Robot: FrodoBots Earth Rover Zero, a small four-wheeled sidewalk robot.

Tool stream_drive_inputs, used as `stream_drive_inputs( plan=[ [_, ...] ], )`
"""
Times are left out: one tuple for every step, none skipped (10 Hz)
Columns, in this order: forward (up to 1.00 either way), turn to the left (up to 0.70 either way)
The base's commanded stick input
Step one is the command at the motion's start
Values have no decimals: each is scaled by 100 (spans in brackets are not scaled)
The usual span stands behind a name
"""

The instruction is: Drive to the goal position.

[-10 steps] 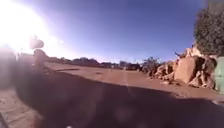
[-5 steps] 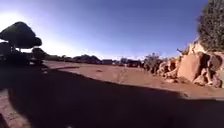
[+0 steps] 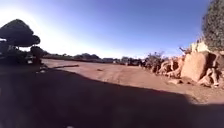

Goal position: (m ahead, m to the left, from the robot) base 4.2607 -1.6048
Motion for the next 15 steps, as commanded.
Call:
stream_drive_inputs(
  plan=[
    [50, 0],
    [50, 0],
    [50, 0],
    [50, 0],
    [50, 0],
    [50, 0],
    [50, 0],
    [50, 0],
    [50, 0],
    [50, 0],
    [50, 0],
    [50, 0],
    [50, 0],
    [50, 0],
    [50, 0]
  ],
)
